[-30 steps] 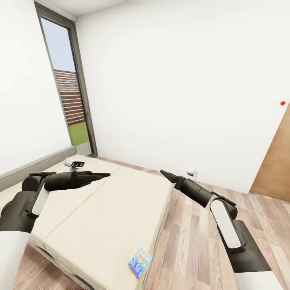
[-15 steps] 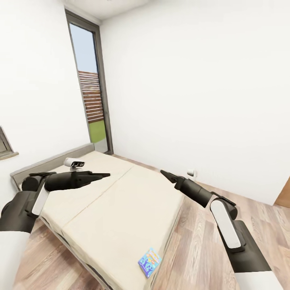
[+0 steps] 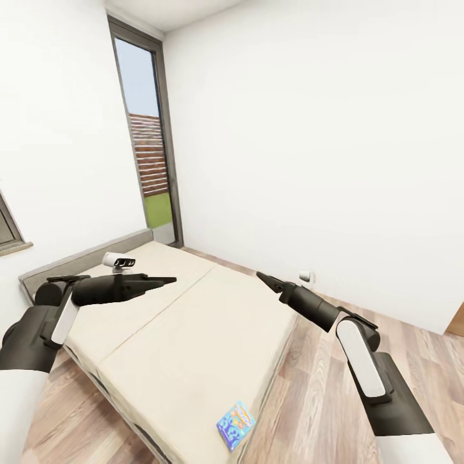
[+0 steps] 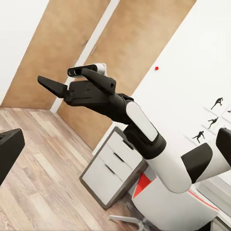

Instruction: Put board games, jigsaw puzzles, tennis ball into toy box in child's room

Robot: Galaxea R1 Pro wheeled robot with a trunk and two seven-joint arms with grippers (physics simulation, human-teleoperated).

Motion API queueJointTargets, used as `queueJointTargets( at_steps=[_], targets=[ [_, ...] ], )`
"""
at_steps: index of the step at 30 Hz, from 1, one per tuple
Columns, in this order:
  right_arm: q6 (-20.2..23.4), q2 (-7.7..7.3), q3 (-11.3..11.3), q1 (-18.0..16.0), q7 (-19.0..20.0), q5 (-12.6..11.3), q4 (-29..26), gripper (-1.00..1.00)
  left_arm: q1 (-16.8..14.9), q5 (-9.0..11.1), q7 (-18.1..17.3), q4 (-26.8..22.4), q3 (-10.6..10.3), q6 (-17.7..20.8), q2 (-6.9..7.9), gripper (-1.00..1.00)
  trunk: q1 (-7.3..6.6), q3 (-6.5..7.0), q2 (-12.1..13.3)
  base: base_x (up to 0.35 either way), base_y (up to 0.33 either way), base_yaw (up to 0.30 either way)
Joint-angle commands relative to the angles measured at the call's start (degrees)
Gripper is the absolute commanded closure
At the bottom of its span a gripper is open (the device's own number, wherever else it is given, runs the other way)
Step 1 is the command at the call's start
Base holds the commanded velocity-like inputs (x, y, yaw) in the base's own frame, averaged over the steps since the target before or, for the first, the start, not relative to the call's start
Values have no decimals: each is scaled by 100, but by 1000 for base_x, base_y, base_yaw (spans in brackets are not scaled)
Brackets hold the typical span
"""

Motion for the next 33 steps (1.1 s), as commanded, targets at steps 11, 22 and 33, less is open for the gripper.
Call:
queueJointTargets(
  at_steps=[11,22,33],
  targets=[
    [30,-3,2,-3,-4,-35,2,-100,-3,-2,-21,-1,0,61,1,-100,4,-10,-10,29,-44,162],
    [22,1,2,-3,-1,-31,7,-100,-3,0,-21,-1,0,61,1,-100,4,-10,-10,1,-1,30],
    [21,2,2,-3,-21,-32,7,-100,-4,2,-21,-1,-1,61,1,-100,4,-10,-10,0,0,1]
  ],
)
